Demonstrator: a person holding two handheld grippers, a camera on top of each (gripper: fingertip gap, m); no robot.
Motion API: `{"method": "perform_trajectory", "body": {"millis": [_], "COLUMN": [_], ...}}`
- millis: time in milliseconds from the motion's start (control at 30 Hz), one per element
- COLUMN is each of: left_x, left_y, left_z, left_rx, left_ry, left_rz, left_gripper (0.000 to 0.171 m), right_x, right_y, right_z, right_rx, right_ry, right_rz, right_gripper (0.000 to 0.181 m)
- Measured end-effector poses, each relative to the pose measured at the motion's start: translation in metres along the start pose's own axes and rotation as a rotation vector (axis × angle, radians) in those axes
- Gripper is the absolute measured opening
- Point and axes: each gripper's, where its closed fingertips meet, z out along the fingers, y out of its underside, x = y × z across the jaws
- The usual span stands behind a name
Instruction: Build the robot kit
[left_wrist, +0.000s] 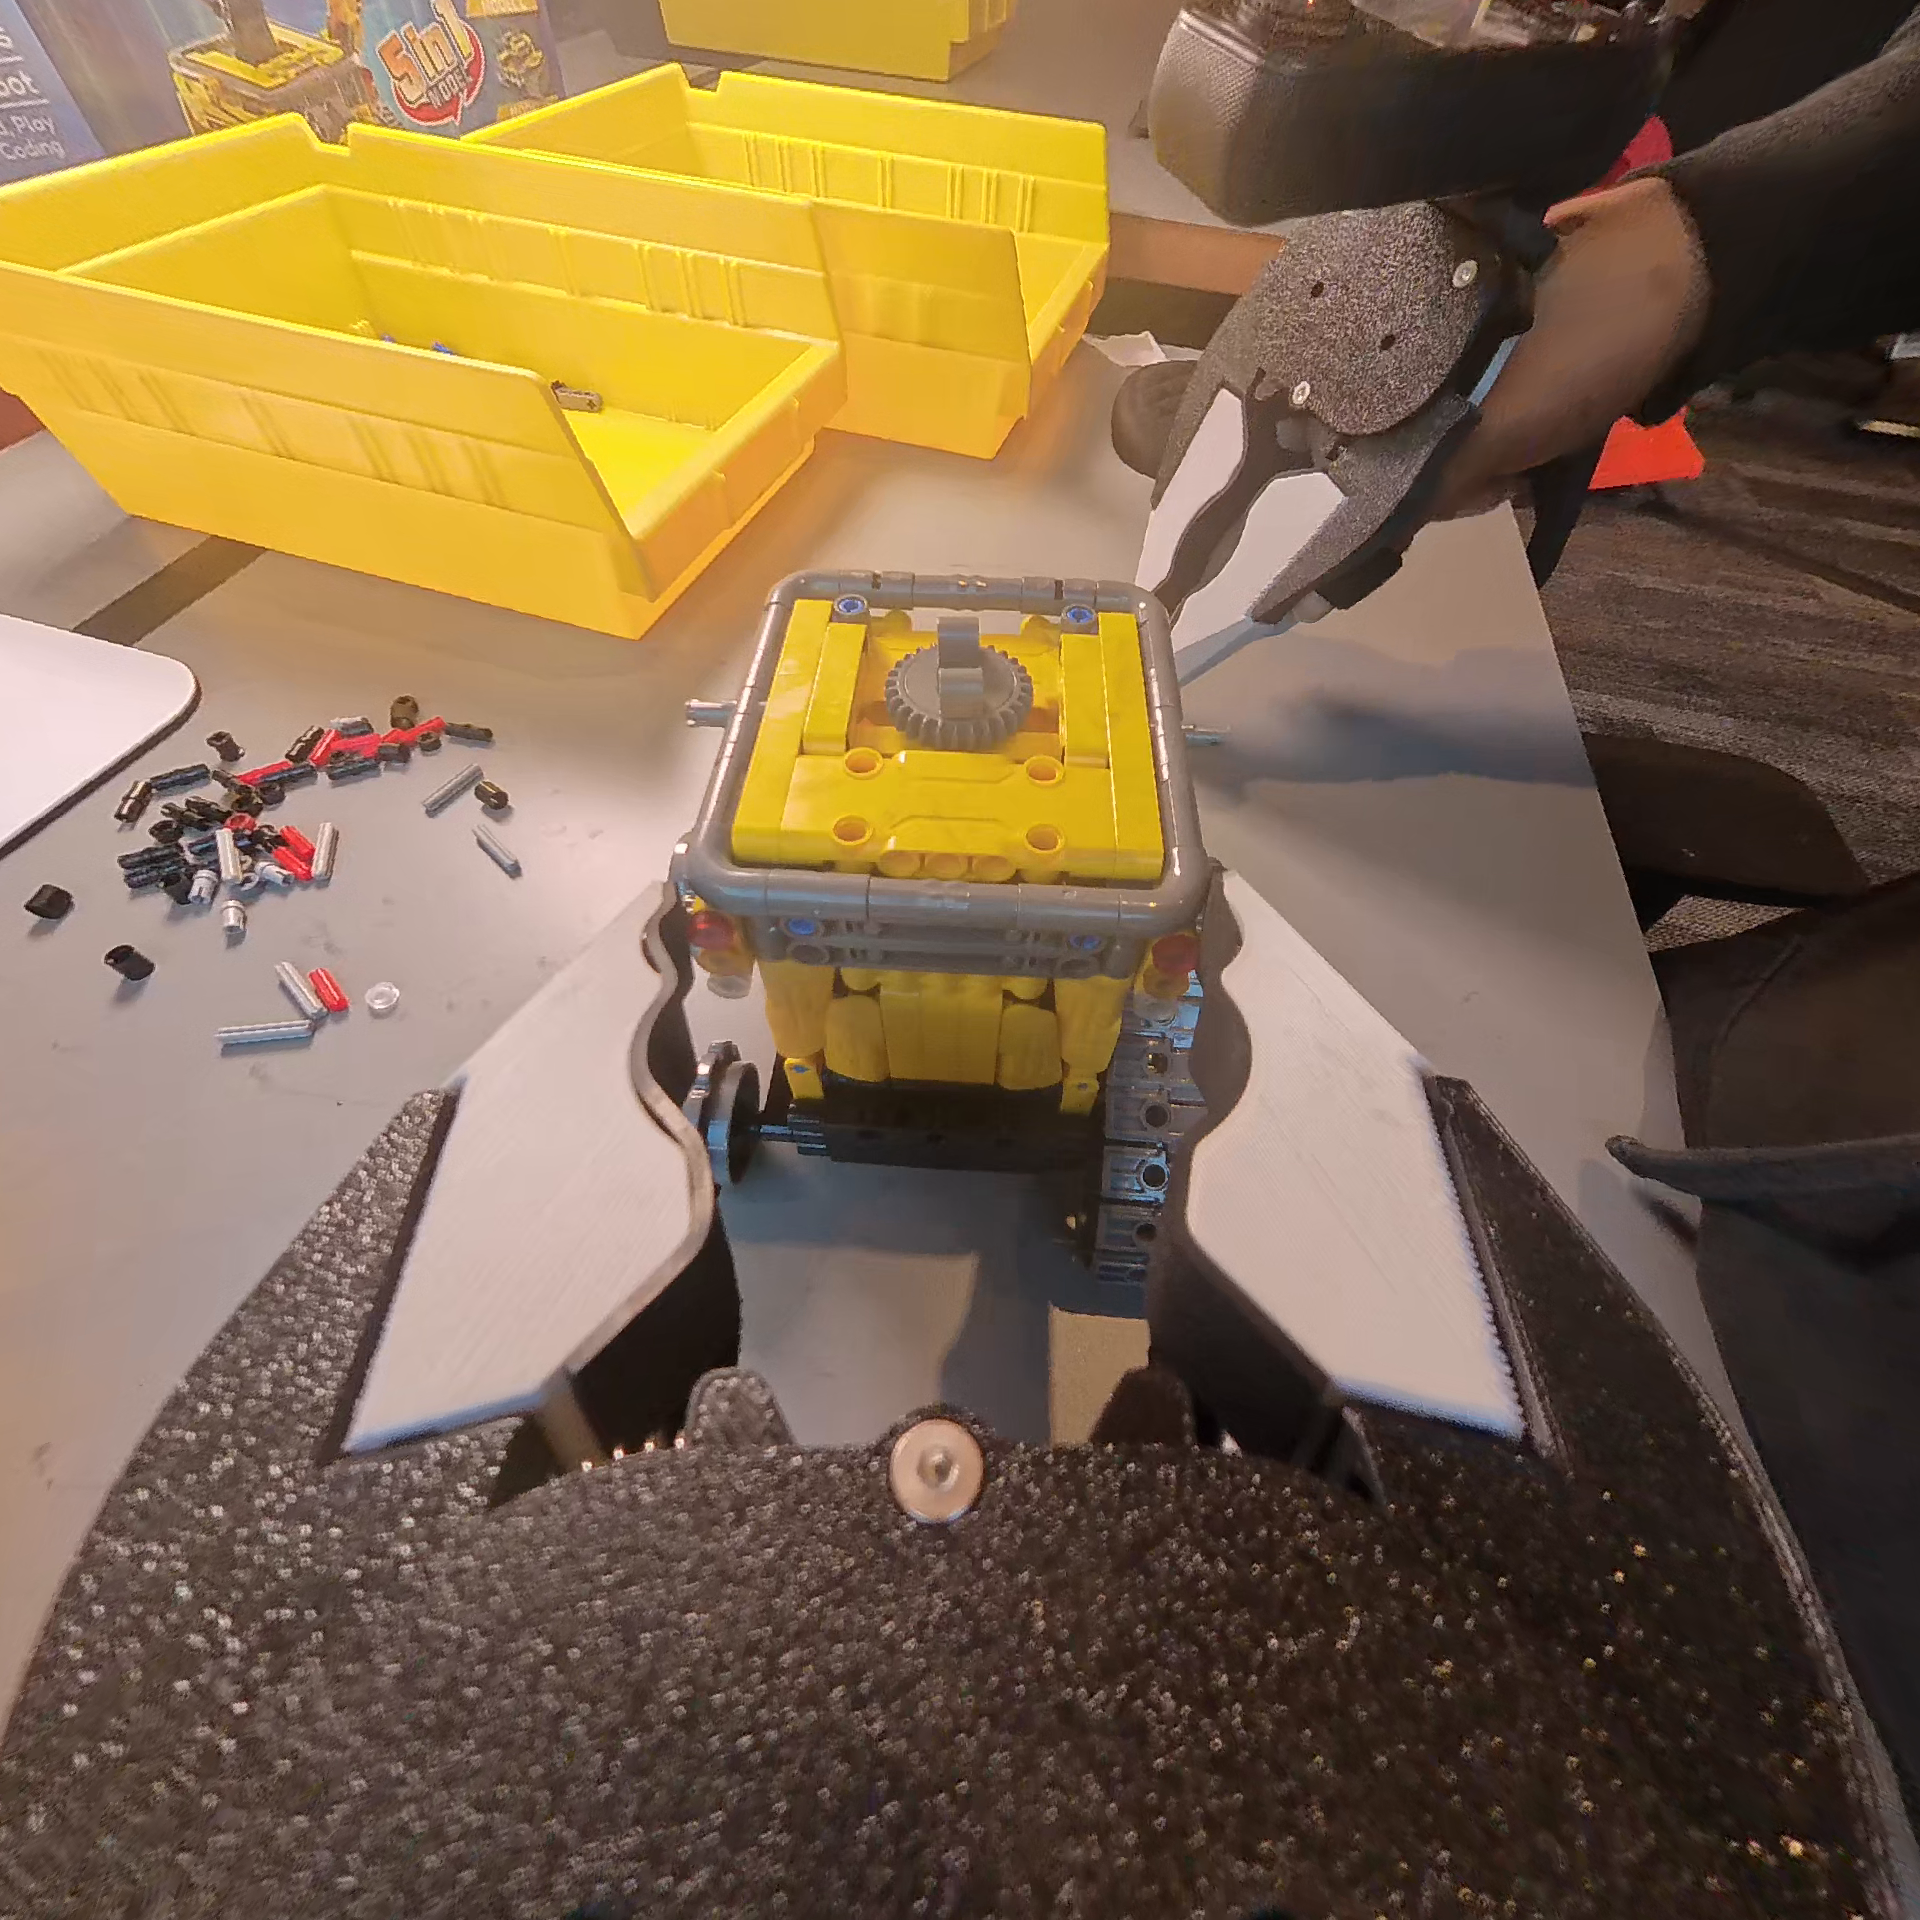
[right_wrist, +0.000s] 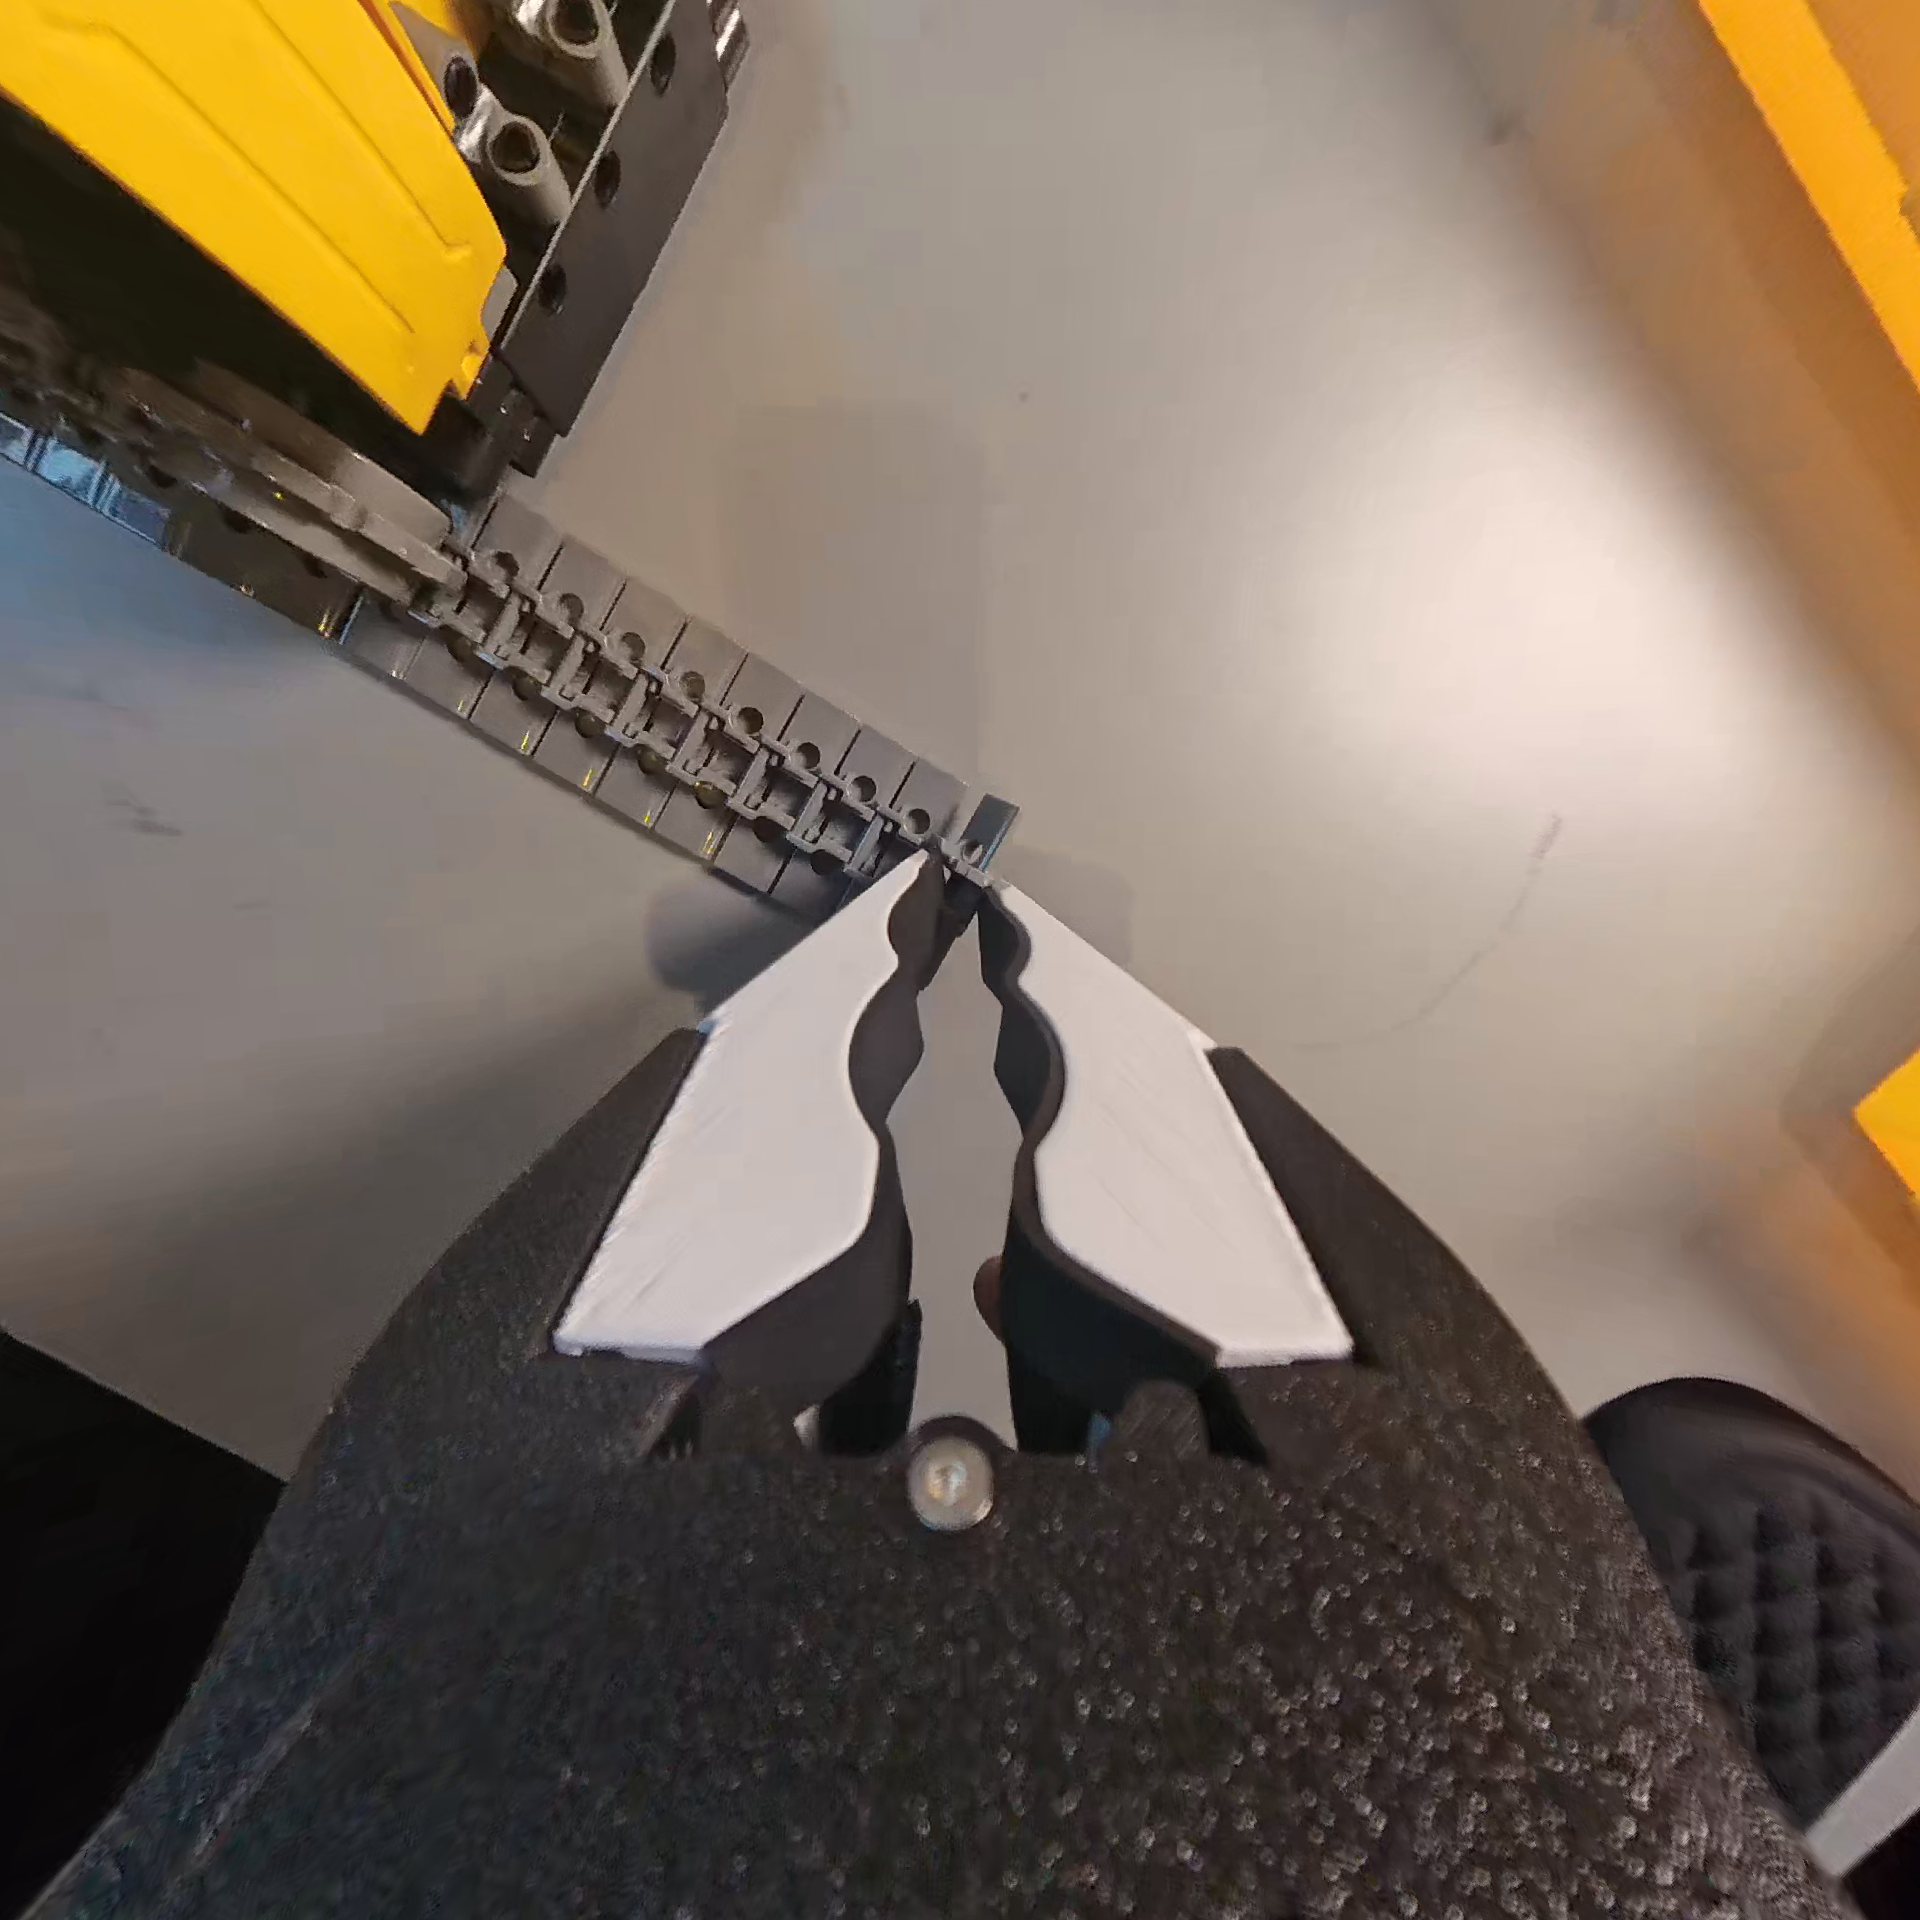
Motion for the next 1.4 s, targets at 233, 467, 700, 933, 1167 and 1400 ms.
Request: {"method": "perform_trajectory", "body": {"millis": [233,467,700,933,1167,1400], "left_x": [0.001,0.0,0.001,0.007,0.051,0.05], "left_y": [0.0,0.0,-0.009,-0.002,0.051,0.07], "left_z": [0.0,0.0,-0.006,-0.036,-0.026,-0.009], "left_rx": [0.0,0.0,0.046,0.018,-0.226,-0.333], "left_ry": [0.006,0.01,-0.008,-0.065,-0.013,-0.076], "left_rz": [0.002,0.004,0.06,0.054,-0.039,0.051], "left_gripper": [0.095,0.095,0.094,0.09,0.075,0.051], "right_x": [-0.002,-0.001,-0.011,-0.037,-0.06,-0.078], "right_y": [-0.001,-0.004,-0.025,-0.05,-0.07,-0.081], "right_z": [0.001,0.0,-0.036,-0.064,-0.071,-0.071], "right_rx": [-0.033,0.076,0.313,0.475,0.577,0.608], "right_ry": [0.039,-0.058,-0.303,-0.517,-0.638,-0.678], "right_rz": [-0.07,0.109,0.366,0.449,0.458,0.425], "right_gripper": [0.006,0.007,0.007,0.007,0.011,0.012]}}
